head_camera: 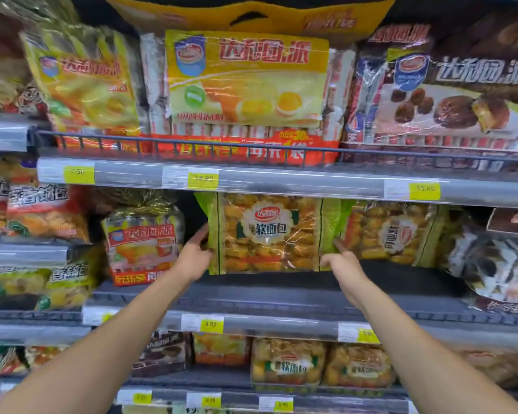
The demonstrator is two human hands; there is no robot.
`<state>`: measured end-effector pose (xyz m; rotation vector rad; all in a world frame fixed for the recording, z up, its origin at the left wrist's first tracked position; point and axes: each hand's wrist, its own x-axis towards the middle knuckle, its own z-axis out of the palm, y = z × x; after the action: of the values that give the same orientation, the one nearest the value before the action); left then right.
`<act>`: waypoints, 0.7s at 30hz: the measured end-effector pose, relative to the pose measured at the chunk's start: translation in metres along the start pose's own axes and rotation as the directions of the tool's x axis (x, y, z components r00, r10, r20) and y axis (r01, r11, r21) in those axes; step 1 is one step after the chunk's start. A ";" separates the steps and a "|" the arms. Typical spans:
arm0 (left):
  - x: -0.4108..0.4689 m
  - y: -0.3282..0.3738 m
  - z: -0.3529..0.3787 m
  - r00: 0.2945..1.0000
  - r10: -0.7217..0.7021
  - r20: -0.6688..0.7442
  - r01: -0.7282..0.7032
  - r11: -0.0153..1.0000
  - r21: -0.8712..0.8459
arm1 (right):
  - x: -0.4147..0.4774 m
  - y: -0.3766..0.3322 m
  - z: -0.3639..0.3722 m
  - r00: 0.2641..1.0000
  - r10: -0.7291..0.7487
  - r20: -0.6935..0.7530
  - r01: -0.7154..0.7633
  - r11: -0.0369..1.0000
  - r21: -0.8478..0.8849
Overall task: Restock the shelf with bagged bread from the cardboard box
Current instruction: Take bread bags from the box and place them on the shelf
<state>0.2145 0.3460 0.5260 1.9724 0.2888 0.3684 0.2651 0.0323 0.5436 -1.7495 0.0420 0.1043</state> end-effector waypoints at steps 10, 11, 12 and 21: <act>0.038 -0.042 0.013 0.996 -0.011 0.085 0.004 0.996 0.085 | 0.040 0.040 0.016 0.999 0.034 -0.009 -0.035 0.996 -0.084; 0.038 -0.040 0.015 0.994 -0.038 0.105 0.027 0.994 0.109 | 0.044 0.043 0.014 0.999 0.039 -0.005 -0.039 0.992 -0.117; 0.039 -0.039 0.017 0.991 -0.060 0.122 0.043 0.989 0.138 | 0.048 0.047 0.012 0.999 0.052 -0.004 -0.052 0.987 -0.153; 0.045 -0.037 0.024 0.989 -0.121 0.088 0.088 0.945 0.315 | 0.052 0.045 0.015 0.999 0.040 -0.021 -0.045 0.936 -0.349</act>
<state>0.2640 0.3574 0.4880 2.2655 0.4011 0.1544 0.3128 0.0401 0.4925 -2.1061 0.0752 0.1384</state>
